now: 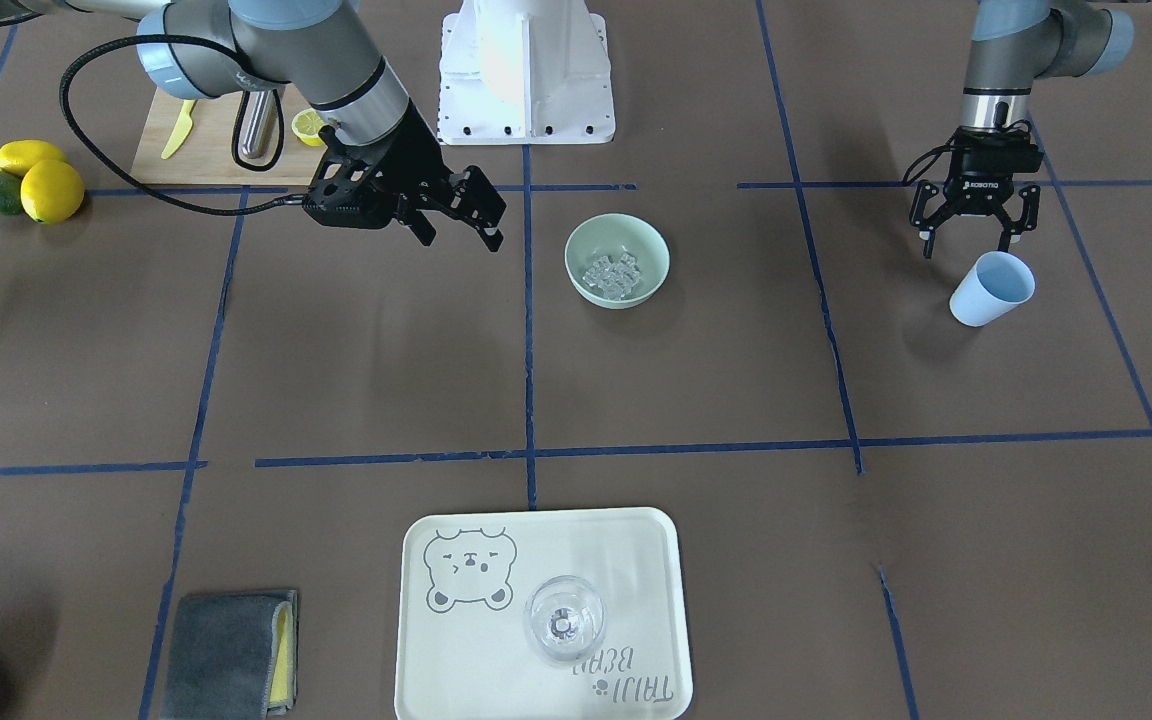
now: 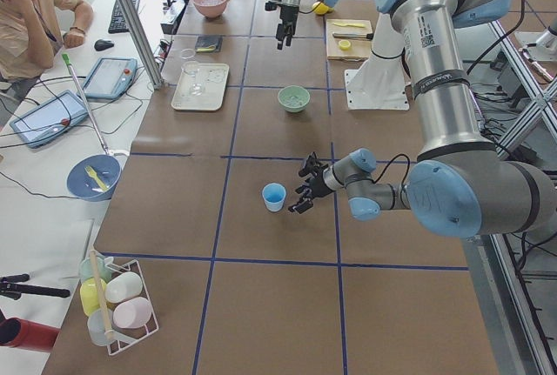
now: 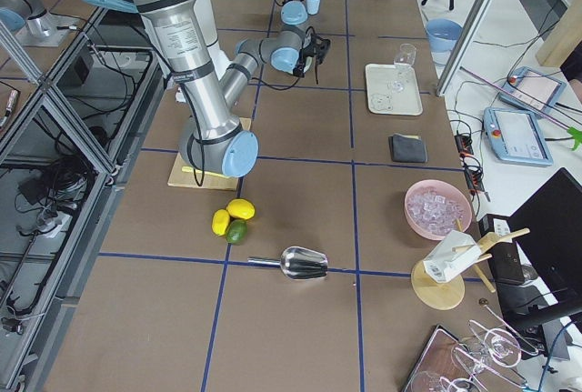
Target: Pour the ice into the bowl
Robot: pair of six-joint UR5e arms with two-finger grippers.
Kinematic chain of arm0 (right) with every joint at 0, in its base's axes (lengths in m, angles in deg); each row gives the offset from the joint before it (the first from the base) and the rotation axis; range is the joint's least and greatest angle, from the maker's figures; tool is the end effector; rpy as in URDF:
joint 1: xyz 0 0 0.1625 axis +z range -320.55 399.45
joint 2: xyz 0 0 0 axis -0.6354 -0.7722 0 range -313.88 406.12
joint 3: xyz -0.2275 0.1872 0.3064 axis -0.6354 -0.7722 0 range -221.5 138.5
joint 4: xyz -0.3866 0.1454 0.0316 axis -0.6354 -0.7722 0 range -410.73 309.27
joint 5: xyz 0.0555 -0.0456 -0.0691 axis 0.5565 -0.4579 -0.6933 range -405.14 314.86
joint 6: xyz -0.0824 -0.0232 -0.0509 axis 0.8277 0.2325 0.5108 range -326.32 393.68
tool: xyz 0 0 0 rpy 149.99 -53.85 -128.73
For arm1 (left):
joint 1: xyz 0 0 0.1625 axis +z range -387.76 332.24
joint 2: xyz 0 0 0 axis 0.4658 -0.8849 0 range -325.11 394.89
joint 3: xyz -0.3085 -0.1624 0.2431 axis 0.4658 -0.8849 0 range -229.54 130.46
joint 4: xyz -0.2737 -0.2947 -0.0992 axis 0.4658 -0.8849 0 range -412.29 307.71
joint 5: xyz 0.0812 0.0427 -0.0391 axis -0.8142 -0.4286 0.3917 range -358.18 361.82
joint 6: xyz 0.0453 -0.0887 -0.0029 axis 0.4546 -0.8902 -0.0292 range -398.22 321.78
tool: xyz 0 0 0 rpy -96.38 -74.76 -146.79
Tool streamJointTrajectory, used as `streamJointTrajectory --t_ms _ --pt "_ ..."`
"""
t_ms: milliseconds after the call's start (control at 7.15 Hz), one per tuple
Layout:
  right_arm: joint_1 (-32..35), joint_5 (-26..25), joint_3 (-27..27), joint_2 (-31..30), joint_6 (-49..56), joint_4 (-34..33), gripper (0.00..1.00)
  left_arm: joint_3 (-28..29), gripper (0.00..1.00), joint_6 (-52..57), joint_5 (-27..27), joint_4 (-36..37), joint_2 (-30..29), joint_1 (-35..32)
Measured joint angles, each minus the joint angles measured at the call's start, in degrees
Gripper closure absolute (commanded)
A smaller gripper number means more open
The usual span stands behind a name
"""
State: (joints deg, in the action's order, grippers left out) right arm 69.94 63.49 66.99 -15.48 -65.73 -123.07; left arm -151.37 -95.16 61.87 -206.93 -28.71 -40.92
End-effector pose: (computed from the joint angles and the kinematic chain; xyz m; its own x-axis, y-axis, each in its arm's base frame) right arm -0.4640 -0.3910 0.2006 0.3274 0.3725 0.8684 -0.2898 0.9143 -0.2829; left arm 0.2707 -0.2513 0.6208 0.8348 0.2903 -0.4679 0.1368 0.7138 0.6869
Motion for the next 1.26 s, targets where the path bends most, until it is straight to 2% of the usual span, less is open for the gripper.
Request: streamJointTrajectory --t_ms 280,559,839,1119,1258 --pt "-0.01 -0.06 -0.07 -0.13 0.0 0.06 0.0 -1.97 0.0 5.37 7.18 -1.05 1.99 -2.27" --pt "-0.32 -0.08 -0.1 0.11 -0.06 0.08 0.0 -2.05 0.0 12.74 16.89 -7.14 4.81 -8.84" --pt "-1.66 -0.54 -0.22 0.73 -0.17 0.07 0.0 -1.48 0.0 21.55 26.03 -10.21 6.78 -16.78" --pt "-4.91 -3.68 -0.93 1.98 -0.31 -0.35 0.0 -1.05 0.0 29.4 33.95 -10.61 7.48 -24.29" --pt "-6.97 -5.9 -3.04 3.74 -0.34 -0.46 0.0 -0.84 0.0 33.86 40.01 -10.52 7.6 -29.41"
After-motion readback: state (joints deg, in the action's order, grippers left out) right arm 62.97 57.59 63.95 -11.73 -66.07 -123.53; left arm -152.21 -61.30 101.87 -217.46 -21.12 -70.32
